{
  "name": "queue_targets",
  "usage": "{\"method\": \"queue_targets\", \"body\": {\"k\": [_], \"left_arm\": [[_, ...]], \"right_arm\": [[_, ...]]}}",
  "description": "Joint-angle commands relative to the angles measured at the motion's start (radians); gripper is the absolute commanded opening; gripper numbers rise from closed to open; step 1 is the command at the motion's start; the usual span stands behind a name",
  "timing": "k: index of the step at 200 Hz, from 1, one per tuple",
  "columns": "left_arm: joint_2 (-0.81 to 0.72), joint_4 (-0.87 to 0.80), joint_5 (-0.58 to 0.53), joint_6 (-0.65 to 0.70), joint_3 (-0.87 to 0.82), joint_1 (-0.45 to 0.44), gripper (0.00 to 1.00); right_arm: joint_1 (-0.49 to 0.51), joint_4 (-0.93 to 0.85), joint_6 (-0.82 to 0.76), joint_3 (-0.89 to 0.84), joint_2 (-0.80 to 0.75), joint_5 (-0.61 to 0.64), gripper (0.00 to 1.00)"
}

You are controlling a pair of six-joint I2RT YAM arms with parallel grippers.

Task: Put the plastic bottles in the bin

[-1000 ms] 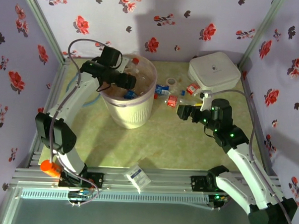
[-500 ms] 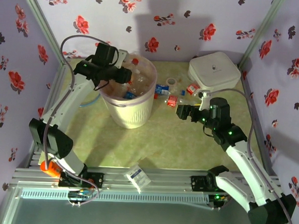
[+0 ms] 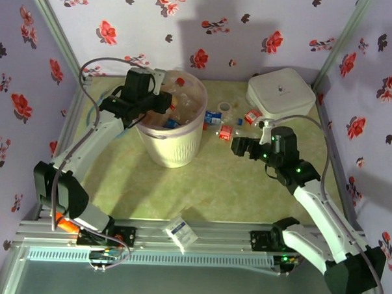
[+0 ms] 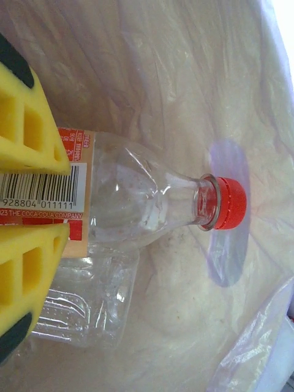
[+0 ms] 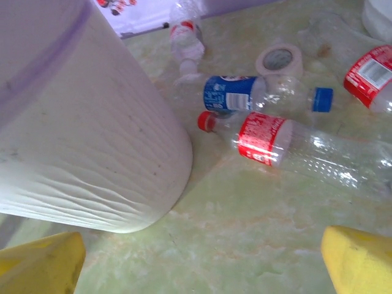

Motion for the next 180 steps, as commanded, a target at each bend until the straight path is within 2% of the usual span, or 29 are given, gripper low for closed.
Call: {"method": "queue_targets", "body": {"k": [1, 29, 45, 86, 127, 180], "left_arm": [[0.077, -0.144, 0.004, -0.042, -0.109, -0.023, 0.23], [0.045, -0.14, 0.005, -0.04, -0.098, -0.027, 0.23], [0.024, -0.159, 0.005, -0.034, -0.072, -0.029, 0.24], [-0.036, -0.206, -0.001, -0.014, -0.001, -0.052, 0.3], [-0.101, -0.246, -0.004, -0.002, 0.043, -0.075, 0.42], [-0.141, -0.278, -0.024, -0.003, 0.052, -0.09, 0.68]], "right_arm": [[-0.018, -0.07, 0.035, 0.02, 0.01, 0.119, 0.99], [-0.051, -0.135, 0.12, 0.027, 0.023, 0.233, 0.99], [-0.074, -0.152, 0.218, 0.022, 0.021, 0.292, 0.99], [-0.1, -0.061, 0.494, -0.027, 0.063, 0.28, 0.99], [-0.1, -0.027, 0.787, -0.037, 0.138, 0.336, 0.94], [-0.099, 0.088, 0.96, -0.043, 0.24, 0.358, 0.91]]}}
